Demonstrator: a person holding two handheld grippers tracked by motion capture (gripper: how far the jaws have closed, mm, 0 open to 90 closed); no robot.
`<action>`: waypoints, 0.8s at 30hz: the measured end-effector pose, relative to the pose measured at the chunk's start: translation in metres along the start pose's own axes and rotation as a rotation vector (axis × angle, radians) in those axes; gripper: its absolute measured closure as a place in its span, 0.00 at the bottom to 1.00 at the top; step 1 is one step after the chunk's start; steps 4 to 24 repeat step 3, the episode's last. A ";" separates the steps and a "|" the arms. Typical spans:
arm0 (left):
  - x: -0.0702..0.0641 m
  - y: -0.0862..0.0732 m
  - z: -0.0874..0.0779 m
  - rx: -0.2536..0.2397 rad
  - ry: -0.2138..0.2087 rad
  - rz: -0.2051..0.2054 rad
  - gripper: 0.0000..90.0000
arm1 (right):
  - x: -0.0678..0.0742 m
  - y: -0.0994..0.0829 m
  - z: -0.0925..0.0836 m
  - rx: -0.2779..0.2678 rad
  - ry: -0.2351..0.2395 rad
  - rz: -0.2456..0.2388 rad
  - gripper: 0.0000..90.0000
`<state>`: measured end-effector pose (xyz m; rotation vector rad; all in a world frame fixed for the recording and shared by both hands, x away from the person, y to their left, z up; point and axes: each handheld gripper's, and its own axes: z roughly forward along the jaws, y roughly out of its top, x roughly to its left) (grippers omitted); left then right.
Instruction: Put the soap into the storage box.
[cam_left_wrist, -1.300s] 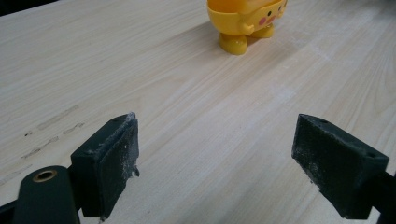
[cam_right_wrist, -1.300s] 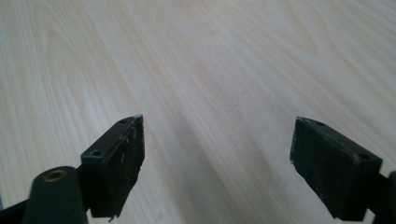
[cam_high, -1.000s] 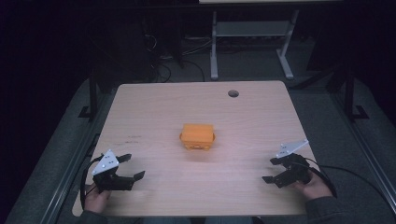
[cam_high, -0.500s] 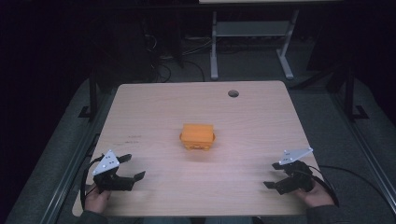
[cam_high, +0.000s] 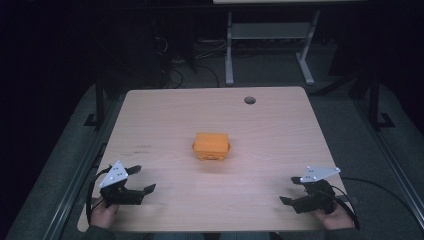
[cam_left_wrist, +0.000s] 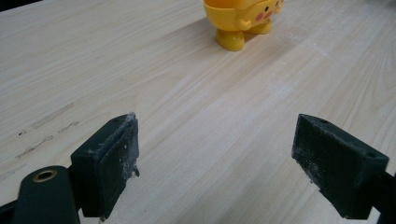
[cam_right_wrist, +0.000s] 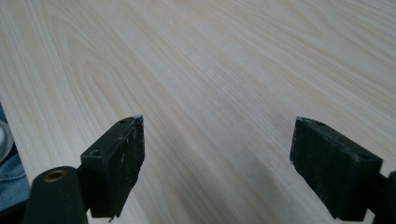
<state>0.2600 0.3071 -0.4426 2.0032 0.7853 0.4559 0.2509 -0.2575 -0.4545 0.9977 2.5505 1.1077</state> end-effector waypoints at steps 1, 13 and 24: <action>0.000 0.000 0.000 0.000 -0.001 0.000 0.16 | 0.000 0.000 0.000 0.000 0.000 0.000 0.19; 0.000 0.000 0.000 0.003 -0.002 0.006 0.16 | 0.003 0.001 0.002 -0.003 -0.009 0.000 0.17; 0.000 0.000 0.000 0.003 -0.002 0.006 0.16 | 0.003 0.001 0.002 -0.003 -0.009 0.000 0.17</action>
